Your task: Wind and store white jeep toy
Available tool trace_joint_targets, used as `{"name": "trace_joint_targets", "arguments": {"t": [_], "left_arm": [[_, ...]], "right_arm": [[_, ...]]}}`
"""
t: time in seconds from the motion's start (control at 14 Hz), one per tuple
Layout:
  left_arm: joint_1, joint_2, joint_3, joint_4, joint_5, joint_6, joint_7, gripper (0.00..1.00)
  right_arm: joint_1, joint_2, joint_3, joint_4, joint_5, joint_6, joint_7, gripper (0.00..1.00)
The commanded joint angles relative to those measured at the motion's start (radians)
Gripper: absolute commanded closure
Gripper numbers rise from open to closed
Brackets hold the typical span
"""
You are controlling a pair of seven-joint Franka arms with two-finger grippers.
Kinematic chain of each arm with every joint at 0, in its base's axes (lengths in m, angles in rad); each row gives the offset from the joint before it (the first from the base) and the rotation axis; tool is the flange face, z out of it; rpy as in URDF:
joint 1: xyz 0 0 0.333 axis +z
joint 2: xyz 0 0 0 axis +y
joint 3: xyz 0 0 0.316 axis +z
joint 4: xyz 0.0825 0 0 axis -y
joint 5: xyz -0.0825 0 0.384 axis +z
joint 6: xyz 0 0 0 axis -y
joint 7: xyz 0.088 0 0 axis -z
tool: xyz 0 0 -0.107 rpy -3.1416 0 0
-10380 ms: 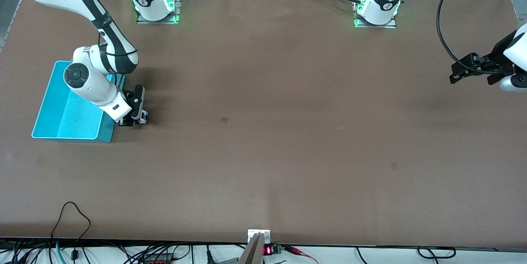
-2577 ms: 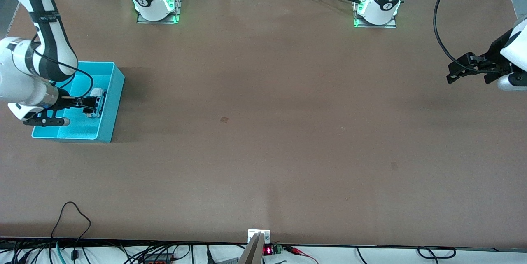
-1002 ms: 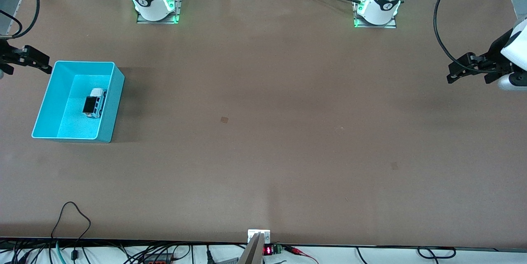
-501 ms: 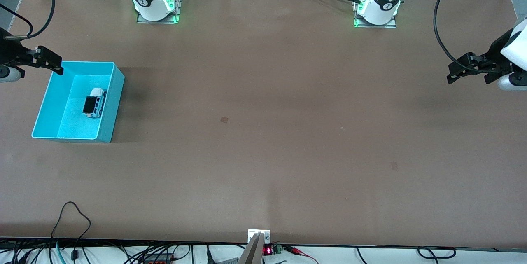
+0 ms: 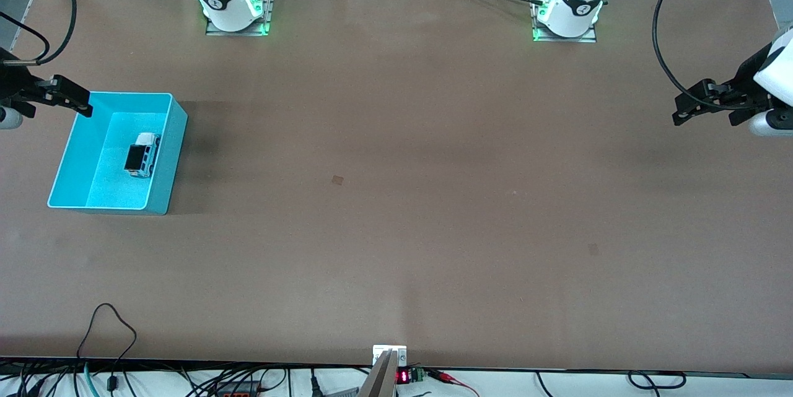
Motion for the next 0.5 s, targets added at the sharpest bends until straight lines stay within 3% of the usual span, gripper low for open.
{"name": "trace_joint_targets", "arguments": {"t": [0.0, 0.43], "left_arm": [[0.003, -0.019, 0.002, -0.016, -0.023, 0.005, -0.002, 0.00], [0.002, -0.019, 0.002, -0.016, -0.023, 0.005, -0.001, 0.00]], "right_arm": [[0.016, 0.013, -0.012, 0.027, 0.018, -0.025, 0.056, 0.00], [0.016, 0.016, -0.012, 0.022, 0.018, -0.026, 0.058, 0.00]]}}
